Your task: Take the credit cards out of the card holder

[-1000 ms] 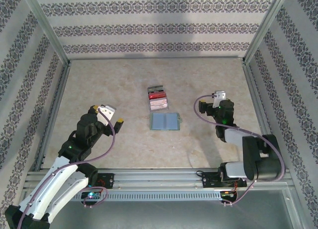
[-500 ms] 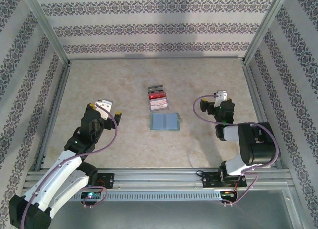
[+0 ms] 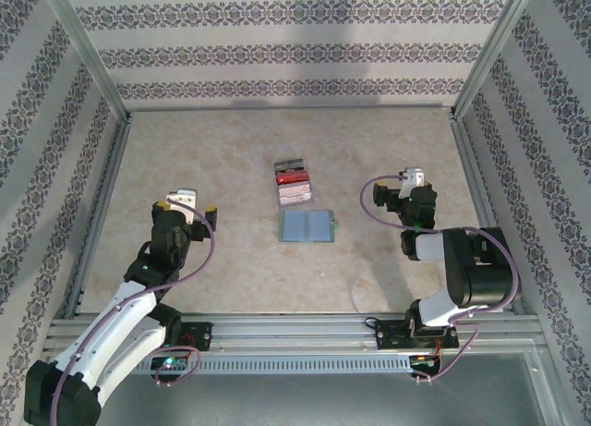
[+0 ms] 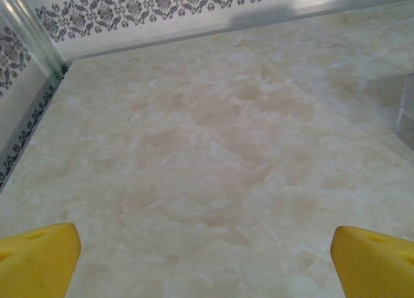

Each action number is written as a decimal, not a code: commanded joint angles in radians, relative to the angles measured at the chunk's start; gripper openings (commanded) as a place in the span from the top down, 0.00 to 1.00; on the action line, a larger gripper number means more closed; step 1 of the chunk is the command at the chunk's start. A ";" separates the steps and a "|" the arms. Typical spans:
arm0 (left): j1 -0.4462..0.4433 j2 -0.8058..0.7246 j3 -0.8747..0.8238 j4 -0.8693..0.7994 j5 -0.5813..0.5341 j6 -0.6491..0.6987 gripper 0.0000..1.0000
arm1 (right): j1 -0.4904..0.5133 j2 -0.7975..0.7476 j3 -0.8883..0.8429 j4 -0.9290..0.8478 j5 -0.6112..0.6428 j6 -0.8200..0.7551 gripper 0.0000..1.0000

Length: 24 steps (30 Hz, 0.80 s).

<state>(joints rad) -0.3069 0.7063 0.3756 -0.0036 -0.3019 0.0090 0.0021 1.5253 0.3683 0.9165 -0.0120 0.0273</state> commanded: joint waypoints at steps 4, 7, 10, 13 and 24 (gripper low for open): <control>0.047 0.063 -0.041 0.129 -0.037 -0.012 0.00 | -0.002 -0.002 0.012 0.016 0.008 0.013 0.02; 0.063 0.106 -0.055 0.187 -0.037 -0.009 0.01 | -0.002 -0.002 0.012 0.015 0.009 0.014 0.02; 0.077 0.160 -0.077 0.268 -0.028 -0.010 0.00 | -0.002 -0.002 0.012 0.015 0.008 0.014 0.02; 0.092 0.227 -0.090 0.330 -0.022 -0.009 0.00 | -0.002 -0.002 0.012 0.015 0.008 0.014 0.02; 0.157 0.429 -0.071 0.488 0.037 0.040 0.00 | -0.002 -0.002 0.012 0.015 0.007 0.013 0.02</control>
<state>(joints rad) -0.1745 1.1099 0.2882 0.3737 -0.2924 0.0231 0.0021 1.5253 0.3683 0.9165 -0.0120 0.0273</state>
